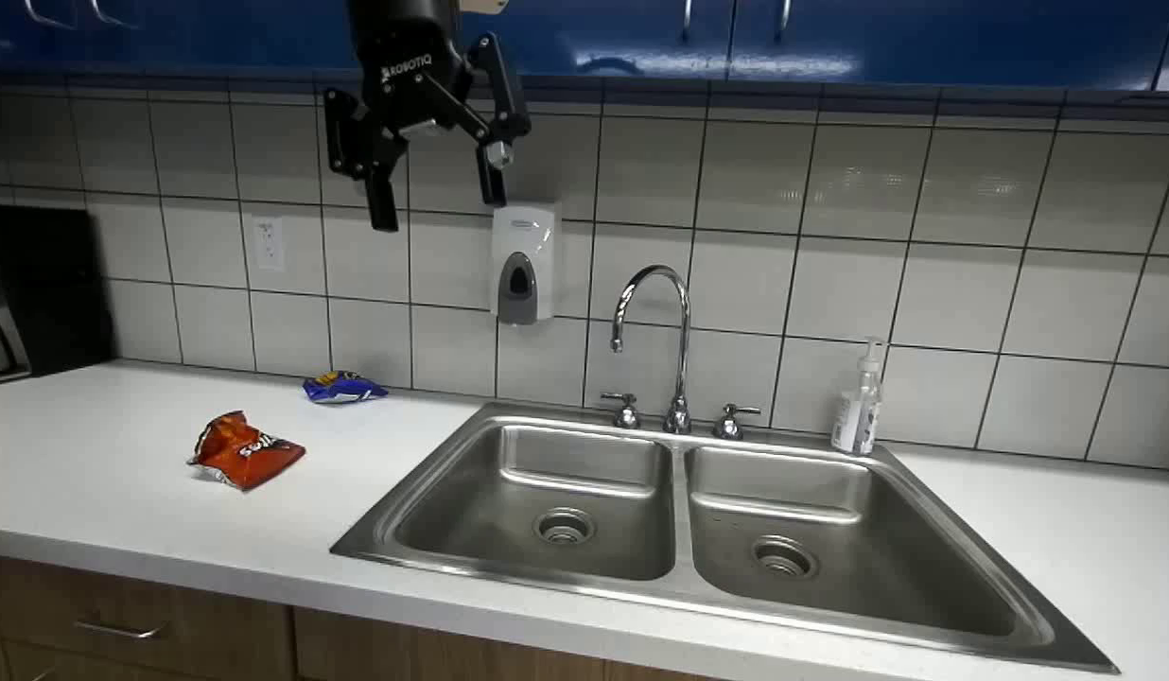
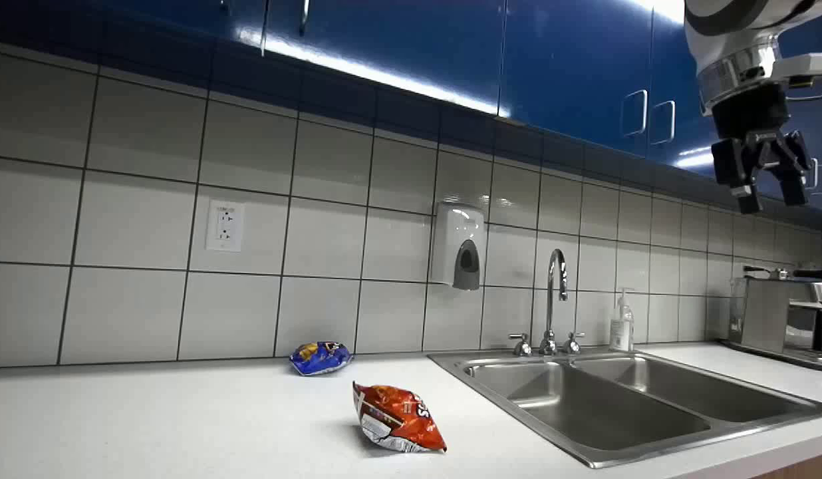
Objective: Place the red bag of doritos in the left sink
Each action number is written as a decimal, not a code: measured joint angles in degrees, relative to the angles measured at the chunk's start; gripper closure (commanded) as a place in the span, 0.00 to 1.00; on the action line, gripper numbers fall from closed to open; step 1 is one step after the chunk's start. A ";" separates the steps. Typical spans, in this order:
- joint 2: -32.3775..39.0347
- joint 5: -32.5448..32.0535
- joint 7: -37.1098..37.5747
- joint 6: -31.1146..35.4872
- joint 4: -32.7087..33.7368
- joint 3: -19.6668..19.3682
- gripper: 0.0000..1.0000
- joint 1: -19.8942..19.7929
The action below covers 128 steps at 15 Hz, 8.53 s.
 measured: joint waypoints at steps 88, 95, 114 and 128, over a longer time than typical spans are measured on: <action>66.61 12.95 -28.03 39.83 23.99 18.27 0.51 25.50; 67.41 11.11 -28.03 38.64 25.67 18.66 1.00 25.50; 66.10 10.83 -28.17 35.78 28.02 18.67 1.00 24.25; 54.63 14.84 -29.36 31.76 22.50 18.20 1.00 17.53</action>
